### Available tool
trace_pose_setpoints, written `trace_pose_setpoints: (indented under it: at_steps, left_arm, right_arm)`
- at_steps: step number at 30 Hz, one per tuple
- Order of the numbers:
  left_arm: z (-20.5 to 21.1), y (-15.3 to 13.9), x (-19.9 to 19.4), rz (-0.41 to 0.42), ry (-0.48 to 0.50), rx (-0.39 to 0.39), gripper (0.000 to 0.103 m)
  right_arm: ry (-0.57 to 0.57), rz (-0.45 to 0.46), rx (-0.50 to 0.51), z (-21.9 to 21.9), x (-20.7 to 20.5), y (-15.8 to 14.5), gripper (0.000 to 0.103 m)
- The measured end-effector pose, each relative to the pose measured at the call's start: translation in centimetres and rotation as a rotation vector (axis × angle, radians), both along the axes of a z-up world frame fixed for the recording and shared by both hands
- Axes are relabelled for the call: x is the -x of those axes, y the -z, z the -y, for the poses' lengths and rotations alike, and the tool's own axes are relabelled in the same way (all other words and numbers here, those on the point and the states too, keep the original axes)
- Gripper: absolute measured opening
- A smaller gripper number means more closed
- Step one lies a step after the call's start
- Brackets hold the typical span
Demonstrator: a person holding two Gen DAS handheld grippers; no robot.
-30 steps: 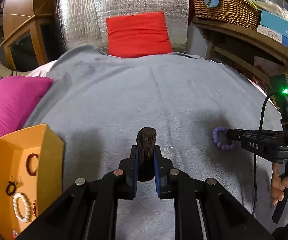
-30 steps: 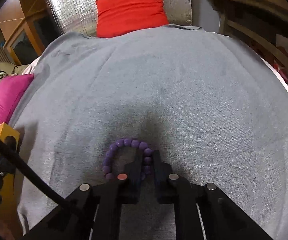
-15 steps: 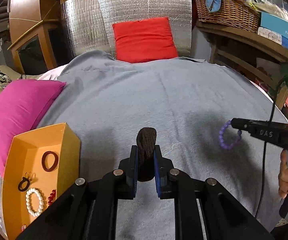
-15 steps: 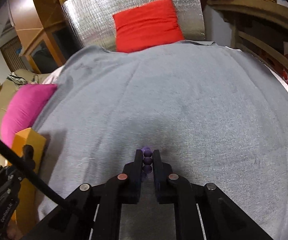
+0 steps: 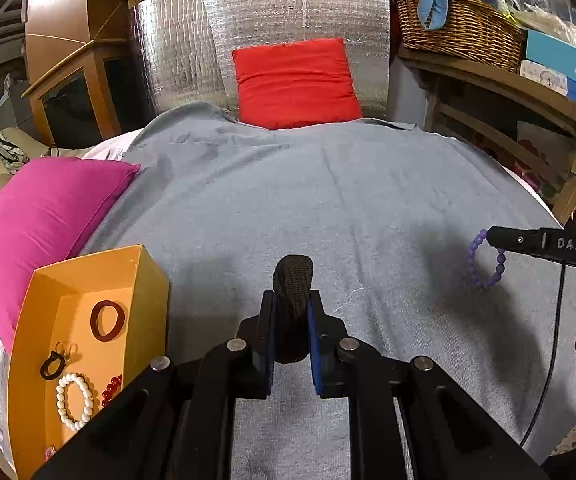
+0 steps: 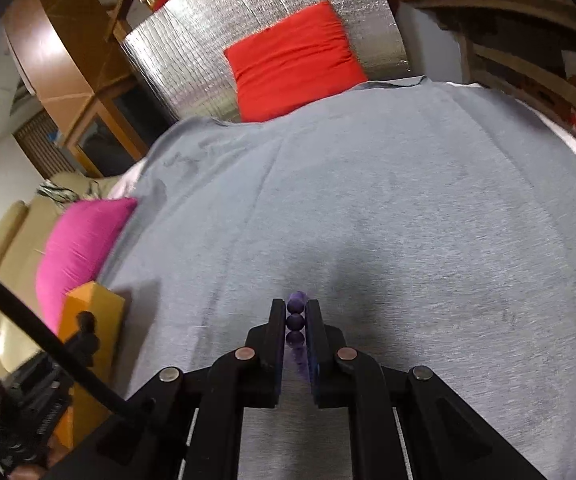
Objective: Organize jewelry
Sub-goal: 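Lift and carry the purple bracelet and black washer toward the orange box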
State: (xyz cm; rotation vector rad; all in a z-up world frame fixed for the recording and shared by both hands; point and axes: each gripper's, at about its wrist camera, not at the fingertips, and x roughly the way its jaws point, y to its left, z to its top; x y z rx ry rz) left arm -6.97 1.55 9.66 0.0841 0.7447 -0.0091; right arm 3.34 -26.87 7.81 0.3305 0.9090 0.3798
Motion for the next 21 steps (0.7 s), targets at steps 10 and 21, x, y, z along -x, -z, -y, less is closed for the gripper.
trace_pose_setpoints:
  at_steps: [10, 21]
  left_arm:
    - [-0.6, -0.8, 1.2, 0.020, -0.019, -0.006, 0.015]
    - [-1.7, -1.6, 2.4, 0.050, -0.051, -0.022, 0.015]
  right_arm:
    - [-0.068, 0.057, -0.115, -1.2, 1.6, -1.8, 0.011]
    - [-0.122, 0.101, -0.116, -3.1, 3.4, -2.9, 0.011]
